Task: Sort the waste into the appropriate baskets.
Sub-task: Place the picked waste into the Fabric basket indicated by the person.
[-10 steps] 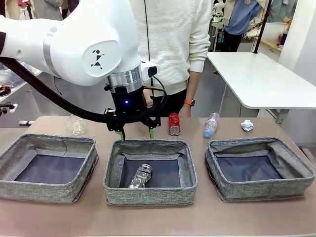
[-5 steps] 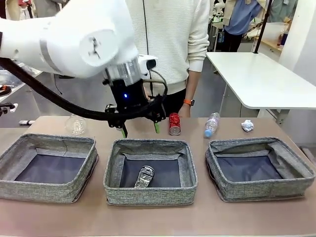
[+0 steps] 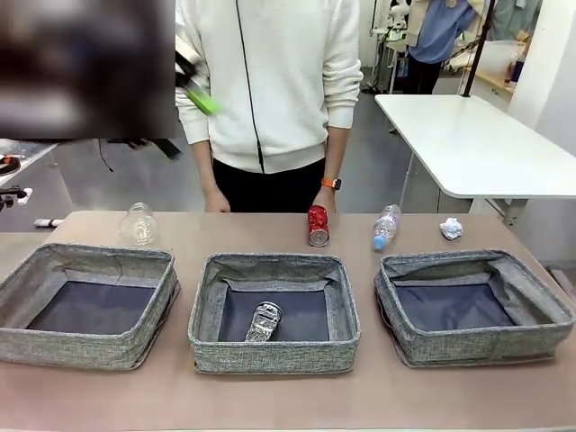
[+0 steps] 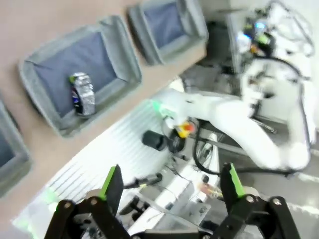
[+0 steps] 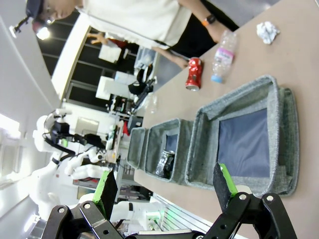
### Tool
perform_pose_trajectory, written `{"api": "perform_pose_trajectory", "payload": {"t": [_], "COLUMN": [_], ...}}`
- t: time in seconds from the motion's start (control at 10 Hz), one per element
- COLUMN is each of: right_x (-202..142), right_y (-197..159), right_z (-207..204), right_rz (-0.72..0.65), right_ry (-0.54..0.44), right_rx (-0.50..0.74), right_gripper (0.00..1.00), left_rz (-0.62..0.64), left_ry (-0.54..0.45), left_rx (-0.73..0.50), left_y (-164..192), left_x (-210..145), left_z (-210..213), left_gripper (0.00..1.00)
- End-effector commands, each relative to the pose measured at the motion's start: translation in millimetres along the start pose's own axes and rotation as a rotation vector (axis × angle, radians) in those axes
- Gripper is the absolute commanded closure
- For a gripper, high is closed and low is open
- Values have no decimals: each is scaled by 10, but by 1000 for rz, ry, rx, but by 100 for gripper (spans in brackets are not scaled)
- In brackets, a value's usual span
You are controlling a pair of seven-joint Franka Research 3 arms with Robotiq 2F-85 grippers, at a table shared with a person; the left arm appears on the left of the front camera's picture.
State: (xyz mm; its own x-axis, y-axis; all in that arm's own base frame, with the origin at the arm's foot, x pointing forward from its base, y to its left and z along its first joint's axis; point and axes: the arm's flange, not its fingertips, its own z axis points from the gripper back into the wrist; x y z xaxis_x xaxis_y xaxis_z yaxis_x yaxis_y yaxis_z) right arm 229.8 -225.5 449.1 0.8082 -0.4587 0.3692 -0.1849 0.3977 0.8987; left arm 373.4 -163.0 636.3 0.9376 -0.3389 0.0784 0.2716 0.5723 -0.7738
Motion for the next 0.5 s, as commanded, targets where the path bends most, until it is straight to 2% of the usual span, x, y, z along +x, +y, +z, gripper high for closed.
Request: {"api": "perform_pose_trajectory", "payload": {"t": [0.0, 0.1, 0.4], "right_x": [26, 26, 26], "right_y": [1, 1, 1], "right_z": [-2, -2, -2], "right_rz": [24, 24, 24], "right_ry": [-14, -14, -14], "right_rx": [17, 17, 17], "right_gripper": [0, 0, 0], "left_rz": [70, 71, 108], "left_ry": [42, 12, -160], "left_rx": [-117, -207, -417], "left_y": [432, 654, 1285], "left_x": [-3, -102, -546], "left_z": [322, 596, 1247], "left_gripper": [0, 0, 0]}}
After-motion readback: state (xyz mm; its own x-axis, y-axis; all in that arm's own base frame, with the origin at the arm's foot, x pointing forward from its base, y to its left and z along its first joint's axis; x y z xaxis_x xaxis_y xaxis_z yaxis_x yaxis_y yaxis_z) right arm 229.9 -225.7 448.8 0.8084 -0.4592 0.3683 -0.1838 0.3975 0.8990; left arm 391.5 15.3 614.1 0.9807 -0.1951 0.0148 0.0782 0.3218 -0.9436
